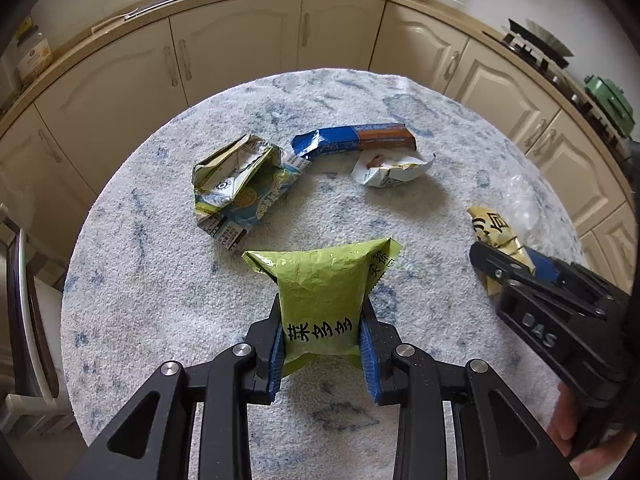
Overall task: Collect trash
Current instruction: 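Carry the green and yellow packets toward the blue bin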
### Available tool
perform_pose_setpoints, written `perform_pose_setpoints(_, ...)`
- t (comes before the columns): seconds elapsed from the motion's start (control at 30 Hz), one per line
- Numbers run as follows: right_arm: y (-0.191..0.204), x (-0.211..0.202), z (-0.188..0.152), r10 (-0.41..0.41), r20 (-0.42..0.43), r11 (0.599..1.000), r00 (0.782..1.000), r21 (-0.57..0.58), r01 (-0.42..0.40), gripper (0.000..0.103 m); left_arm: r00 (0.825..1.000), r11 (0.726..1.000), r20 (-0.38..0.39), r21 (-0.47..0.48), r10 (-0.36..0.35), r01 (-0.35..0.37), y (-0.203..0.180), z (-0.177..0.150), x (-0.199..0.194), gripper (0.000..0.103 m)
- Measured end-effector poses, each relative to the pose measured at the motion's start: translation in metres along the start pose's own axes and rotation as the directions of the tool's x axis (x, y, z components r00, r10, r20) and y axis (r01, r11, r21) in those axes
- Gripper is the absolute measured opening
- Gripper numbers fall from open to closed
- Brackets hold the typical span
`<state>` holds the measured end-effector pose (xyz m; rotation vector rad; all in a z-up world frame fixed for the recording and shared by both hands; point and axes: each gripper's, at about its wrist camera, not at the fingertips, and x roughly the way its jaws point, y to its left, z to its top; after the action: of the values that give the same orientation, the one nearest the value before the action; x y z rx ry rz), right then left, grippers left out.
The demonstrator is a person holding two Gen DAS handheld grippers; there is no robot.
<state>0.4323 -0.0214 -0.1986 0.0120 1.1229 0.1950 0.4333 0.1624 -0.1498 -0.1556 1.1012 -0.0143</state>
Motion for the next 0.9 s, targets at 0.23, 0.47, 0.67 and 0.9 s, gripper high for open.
perform_pose_setpoints(0.23, -0.006, -0.047, -0.022, 0.031, 0.058, 0.999, 0.998, 0.022, -0.033, 0.036, 1.000, 1.000, 0.027, -0.002, -0.003, 0.003, -0.004, -0.013, -0.020, 0.029)
perform_pose_setpoints(0.47, -0.017, -0.092, -0.050, 0.000, 0.118, 0.999, 0.993, 0.053, -0.007, 0.036, 0.997, 0.998, 0.078, 0.049, -0.030, 0.026, -0.024, -0.037, -0.059, 0.029)
perform_pose_setpoints(0.67, -0.037, -0.121, -0.080, -0.028, 0.145, 0.994, 0.989, 0.111, 0.011, 0.036, 0.994, 0.992, 0.093, 0.113, -0.064, 0.053, -0.048, -0.059, -0.083, 0.029)
perform_pose_setpoints(0.9, -0.075, -0.149, -0.111, -0.088, 0.162, 0.979, 0.983, 0.197, 0.056, 0.036, 0.989, 0.972, 0.095, 0.216, -0.113, 0.090, -0.093, -0.082, -0.102, 0.029)
